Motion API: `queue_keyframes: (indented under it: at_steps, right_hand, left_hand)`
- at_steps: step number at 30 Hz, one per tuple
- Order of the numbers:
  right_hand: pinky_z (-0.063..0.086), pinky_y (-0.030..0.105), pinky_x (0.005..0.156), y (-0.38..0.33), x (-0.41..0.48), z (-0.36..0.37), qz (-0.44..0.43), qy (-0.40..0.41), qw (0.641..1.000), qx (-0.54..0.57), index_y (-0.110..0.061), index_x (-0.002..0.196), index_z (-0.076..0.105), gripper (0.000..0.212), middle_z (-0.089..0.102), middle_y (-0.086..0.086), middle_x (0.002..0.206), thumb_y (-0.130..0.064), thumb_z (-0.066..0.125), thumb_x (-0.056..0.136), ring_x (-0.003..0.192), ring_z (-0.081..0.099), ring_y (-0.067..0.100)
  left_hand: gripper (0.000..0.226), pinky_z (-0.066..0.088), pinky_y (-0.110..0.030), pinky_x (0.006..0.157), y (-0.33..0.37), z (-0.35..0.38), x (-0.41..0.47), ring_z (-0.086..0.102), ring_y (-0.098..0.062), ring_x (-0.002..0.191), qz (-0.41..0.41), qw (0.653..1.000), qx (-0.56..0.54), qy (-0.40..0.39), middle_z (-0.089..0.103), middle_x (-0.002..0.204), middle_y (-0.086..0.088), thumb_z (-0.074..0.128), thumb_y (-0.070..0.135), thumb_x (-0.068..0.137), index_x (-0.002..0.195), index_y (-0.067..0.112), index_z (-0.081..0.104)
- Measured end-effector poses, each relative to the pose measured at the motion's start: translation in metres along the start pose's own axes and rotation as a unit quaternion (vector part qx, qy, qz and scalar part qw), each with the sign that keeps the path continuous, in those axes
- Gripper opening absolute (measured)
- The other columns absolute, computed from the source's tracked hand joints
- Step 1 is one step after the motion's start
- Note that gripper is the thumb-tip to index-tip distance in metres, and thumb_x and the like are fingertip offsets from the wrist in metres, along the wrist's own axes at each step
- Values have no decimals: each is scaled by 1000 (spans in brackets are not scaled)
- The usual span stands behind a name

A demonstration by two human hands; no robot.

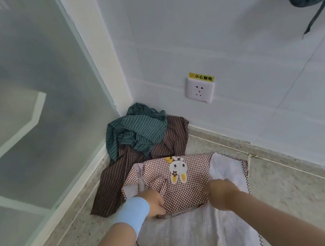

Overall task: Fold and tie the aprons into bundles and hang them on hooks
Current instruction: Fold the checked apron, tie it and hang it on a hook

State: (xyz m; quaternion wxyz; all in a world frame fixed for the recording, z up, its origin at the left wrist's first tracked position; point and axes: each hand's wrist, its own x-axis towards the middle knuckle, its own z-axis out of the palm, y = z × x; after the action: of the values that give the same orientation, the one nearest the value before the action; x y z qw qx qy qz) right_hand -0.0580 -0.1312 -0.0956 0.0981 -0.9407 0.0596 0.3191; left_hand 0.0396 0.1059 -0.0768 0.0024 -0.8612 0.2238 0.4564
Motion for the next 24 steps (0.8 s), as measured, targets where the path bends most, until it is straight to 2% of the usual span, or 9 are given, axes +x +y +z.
queue_keyframes:
  at_steps: [2,4,7,9,11,14,19,22,24]
  right_hand:
    - [38,40,107,0,3,4,13,64,997,30,-30,134,56,48,52,4,135,-12,43,92,123,49,24]
    - [41,44,103,-1,3,12,35,101,993,56,-29,139,47,49,44,6,139,-15,43,92,125,43,26]
    - [32,61,109,3,3,29,71,60,991,98,-41,154,12,60,9,9,163,-39,39,100,149,13,34]
    - [19,69,112,14,6,44,76,9,993,94,-48,153,-7,66,-18,3,165,-57,32,100,152,-13,29]
    - [10,73,112,32,9,54,70,-2,995,68,-51,151,-13,67,-30,0,161,-64,26,99,150,-23,23]
    - [6,67,116,62,14,49,65,26,997,23,-50,151,-16,69,-28,0,162,-63,27,99,151,-20,23]
    - [14,58,120,77,14,34,64,107,990,59,-41,155,-10,73,-8,7,167,-52,37,100,153,-7,28]
    - [29,54,113,56,4,43,119,164,979,38,-28,152,20,59,18,12,160,-48,33,98,149,14,33]
    - [28,50,115,46,2,50,86,132,985,76,-23,154,19,62,17,9,162,-50,31,99,149,14,30]
  left_hand:
    - [16,53,-34,83,9,2,8,60,-18,93,5,988,-16,157,59,104,2,52,27,93,96,22,68]
    - [15,51,-36,88,19,7,15,57,-18,102,20,968,-50,245,54,109,5,50,25,96,97,28,64]
    - [43,31,-45,115,26,21,31,29,-27,141,13,988,24,151,33,151,1,56,36,91,134,38,50]
    - [65,13,-51,121,23,32,36,4,-31,149,-7,995,43,85,7,163,1,58,46,87,147,43,33]
    - [71,10,-51,122,21,43,41,-3,-32,149,-4,998,1,55,-2,163,3,60,52,84,148,46,29]
    - [66,15,-46,122,27,50,40,4,-25,148,32,995,-73,63,8,161,8,62,47,86,146,44,35]
    - [32,40,-31,102,36,63,28,39,-18,128,86,946,-78,303,40,128,12,63,40,86,117,33,56]
    - [70,23,-45,116,27,82,25,11,-25,147,36,981,-4,191,17,156,3,58,61,81,143,37,34]
    - [94,10,-55,118,12,82,27,-8,-28,151,-37,988,63,138,-11,163,0,55,67,81,155,36,4]
